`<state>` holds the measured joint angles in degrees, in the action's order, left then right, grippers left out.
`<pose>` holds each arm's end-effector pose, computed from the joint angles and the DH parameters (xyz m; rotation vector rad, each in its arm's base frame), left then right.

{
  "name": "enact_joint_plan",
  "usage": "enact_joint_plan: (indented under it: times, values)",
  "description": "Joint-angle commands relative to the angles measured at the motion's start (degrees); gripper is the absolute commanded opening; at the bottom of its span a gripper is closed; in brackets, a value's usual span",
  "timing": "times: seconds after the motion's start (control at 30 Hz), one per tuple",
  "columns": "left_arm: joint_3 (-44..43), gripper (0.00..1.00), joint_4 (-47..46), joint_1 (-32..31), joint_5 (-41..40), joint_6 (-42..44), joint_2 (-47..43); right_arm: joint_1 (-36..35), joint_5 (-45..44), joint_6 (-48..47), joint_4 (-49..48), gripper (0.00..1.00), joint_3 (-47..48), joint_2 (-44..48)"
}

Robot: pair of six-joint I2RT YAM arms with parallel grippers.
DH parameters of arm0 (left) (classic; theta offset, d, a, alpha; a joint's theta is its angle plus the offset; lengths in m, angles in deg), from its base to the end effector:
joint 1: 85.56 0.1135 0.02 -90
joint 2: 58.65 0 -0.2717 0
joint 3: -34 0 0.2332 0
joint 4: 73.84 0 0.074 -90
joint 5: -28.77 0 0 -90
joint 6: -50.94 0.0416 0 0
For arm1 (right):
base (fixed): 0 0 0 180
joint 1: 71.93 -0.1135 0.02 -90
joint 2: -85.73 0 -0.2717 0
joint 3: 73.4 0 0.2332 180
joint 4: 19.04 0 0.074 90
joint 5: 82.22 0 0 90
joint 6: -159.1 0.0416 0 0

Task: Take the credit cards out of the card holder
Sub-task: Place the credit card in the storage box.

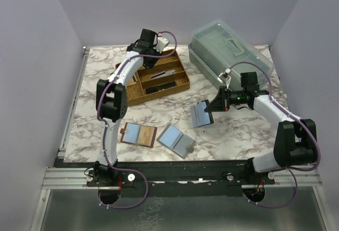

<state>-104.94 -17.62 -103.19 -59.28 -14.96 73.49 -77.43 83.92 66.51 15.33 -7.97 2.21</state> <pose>0.4847 -0.1555 0.2548 0.8807 2.2677 0.0094 0.2571 0.0653 0.2445 -0.6861 1.9983 1.6163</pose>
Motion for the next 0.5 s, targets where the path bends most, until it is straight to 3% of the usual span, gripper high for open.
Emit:
enact_joint_plan:
  times: [0.0,0.07,0.17,0.27,0.33,0.4,0.47]
  values:
    - [12.4,0.41,-10.0,0.1,-2.6,-10.8,-16.7,0.4,-0.4,-1.7,1.1,0.0,1.6,2.1]
    - [23.5,0.57,-16.8,1.1,3.9,-17.4,-25.0,0.3,-0.4,-2.3,1.3,0.0,1.4,2.4]
    - [45.4,0.97,-34.5,4.7,19.2,-32.9,-38.7,0.3,0.5,-3.7,2.2,0.0,1.2,2.7]
    - [68.5,0.99,-59.6,7.7,32.0,-52.5,-50.0,0.1,1.2,-6.3,4.3,0.0,1.7,2.8]
    - [78.8,0.99,-72.0,7.8,36.7,-63.0,-54.4,-0.2,0.8,-8.3,6.3,0.0,2.5,2.5]
    - [86.3,0.99,-76.8,6.6,39.4,-70.6,-57.4,-1.0,-0.1,-10.5,8.4,0.0,3.3,1.8]
    - [92.3,0.99,-77.5,4.6,39.3,-72.3,-61.0,-2.8,-1.6,-13.3,11.9,0.0,5.2,-0.2]
